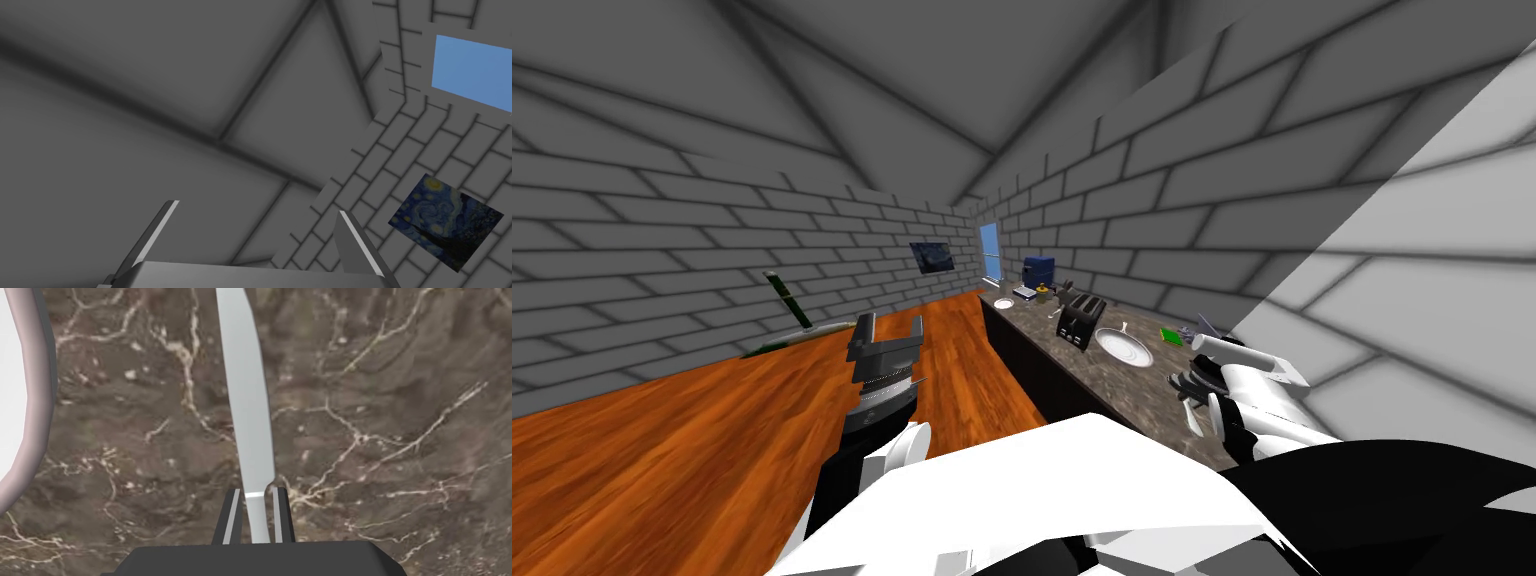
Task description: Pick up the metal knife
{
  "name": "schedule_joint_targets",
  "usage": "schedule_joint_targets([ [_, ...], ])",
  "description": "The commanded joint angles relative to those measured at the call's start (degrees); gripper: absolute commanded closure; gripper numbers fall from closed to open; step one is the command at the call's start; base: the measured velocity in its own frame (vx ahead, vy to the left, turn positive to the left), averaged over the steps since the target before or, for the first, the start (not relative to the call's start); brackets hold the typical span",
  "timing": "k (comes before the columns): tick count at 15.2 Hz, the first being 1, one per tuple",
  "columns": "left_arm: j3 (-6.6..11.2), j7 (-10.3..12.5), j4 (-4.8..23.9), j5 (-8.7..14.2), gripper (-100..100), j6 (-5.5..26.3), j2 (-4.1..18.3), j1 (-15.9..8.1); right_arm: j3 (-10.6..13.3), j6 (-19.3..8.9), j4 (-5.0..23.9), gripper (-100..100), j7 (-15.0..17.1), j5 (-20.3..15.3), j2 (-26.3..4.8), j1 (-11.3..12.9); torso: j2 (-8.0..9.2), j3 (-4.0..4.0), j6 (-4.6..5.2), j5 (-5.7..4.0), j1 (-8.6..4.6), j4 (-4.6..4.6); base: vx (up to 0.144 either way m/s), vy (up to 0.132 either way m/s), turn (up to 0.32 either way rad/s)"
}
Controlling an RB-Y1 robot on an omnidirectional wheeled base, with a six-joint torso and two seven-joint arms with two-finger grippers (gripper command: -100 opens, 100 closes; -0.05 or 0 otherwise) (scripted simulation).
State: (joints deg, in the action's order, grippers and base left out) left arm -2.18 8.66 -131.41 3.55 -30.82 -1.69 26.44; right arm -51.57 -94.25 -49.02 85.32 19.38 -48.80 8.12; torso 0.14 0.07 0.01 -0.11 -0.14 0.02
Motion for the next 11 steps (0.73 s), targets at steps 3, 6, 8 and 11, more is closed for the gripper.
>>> schedule_joint_targets([
  [3, 0.00, 0.00, 0.00, 0.00, 0, 0.00, 0.00, 0.00, 2.04, -2.85, -5.09, 100, 2.70, -0.26, 2.13, 0.99, -0.01, 0.00, 0.00, 0.00, 0.03, 0.00, -0.029, -0.035, -0.053],
  [6, 0.00, 0.00, 0.00, 0.00, 0, 0.00, 0.00, 0.00, 4.44, -5.43, -9.36, 100, 5.34, -0.61, 3.96, 2.54, 0.02, 0.01, 0.00, 0.01, 0.01, 0.01, -0.045, -0.048, -0.099],
  [8, 0.00, 0.00, 0.00, 0.00, 0, 0.00, 0.00, 0.00, 5.63, -6.72, -11.50, 100, 6.66, -0.78, 4.88, 3.31, 0.04, 0.03, -0.01, 0.00, -0.01, 0.01, -0.049, -0.059, -0.116],
  [11, 0.00, 0.00, 0.00, 0.00, 0, 0.00, 0.00, 0.00, 6.26, -7.45, -12.75, 100, 7.37, -0.84, 5.51, 3.61, 0.06, 0.04, 0.02, 0.00, -0.04, 0.02, -0.035, -0.048, -0.055],
])
